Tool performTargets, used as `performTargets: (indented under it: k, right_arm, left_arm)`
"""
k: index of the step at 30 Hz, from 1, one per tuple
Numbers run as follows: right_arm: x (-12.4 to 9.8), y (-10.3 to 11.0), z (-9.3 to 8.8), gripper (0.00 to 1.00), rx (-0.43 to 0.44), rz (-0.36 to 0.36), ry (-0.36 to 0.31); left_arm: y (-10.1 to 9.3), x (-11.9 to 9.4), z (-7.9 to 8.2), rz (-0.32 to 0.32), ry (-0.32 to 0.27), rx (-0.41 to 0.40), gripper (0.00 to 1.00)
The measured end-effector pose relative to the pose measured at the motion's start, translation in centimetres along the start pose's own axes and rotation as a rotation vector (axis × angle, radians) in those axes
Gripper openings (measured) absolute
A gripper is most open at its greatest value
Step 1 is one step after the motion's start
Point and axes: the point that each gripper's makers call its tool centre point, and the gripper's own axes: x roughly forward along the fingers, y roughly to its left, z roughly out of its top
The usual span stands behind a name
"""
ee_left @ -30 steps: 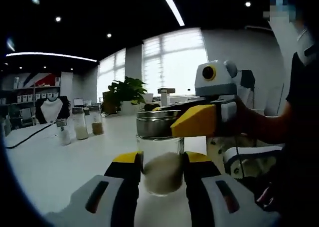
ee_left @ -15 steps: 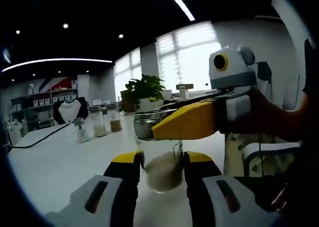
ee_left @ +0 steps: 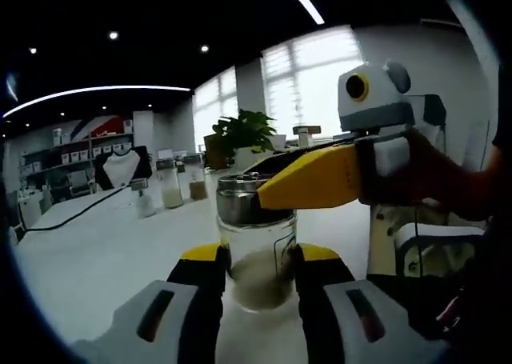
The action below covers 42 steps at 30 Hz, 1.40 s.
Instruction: Rotate the seasoning bottle until the label or dispensing opening points toward the visible target arrow and the bottle remains upright within the marked orientation range
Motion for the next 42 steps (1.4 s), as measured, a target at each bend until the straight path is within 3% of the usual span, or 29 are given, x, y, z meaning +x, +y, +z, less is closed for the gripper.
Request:
performTargets:
  k: [6,11,17,21,26,33,42]
  right_arm:
    - [0.9,0.1,-0.1,0.28,0.014,0.023,0.005]
    - [1.6,0.2,-1.0,0.29,0.013,0.02,0.051]
    - [2.3,0.2,-0.8,0.29,-0.041,-0.008,0.059]
    - [3.1,-0.1,-1.1,0.29,-0.016,0.005,0.062]
    - [4.0,-0.8,-1.2,0.29,-0.003,-0.007,0.066]
    - [5.5,-1.5,-1.4,0.29,-0.028,-0.011,0.066]
    - [6.9,-2.9,-1.8,0.29,-0.013,-0.015,0.065]
  left_arm:
    - [0.5,-0.1,0.0,0.007,-0.001,-0.002,0.36]
    - [0.3,0.1,-0.1,-0.007,0.013,-0.007,0.36]
    - [1.1,0.1,-0.2,0.018,0.002,-0.042,0.37]
    - [1.4,-0.5,-0.2,0.045,-0.014,-0.074,0.41]
    - [2.2,-1.2,-0.7,0.123,0.023,-0.064,0.55]
    - [2.2,-1.6,-0.8,0.18,0.021,-0.08,0.78]
    - [2.7,-1.8,-1.7,0.233,0.034,-0.135,0.96]
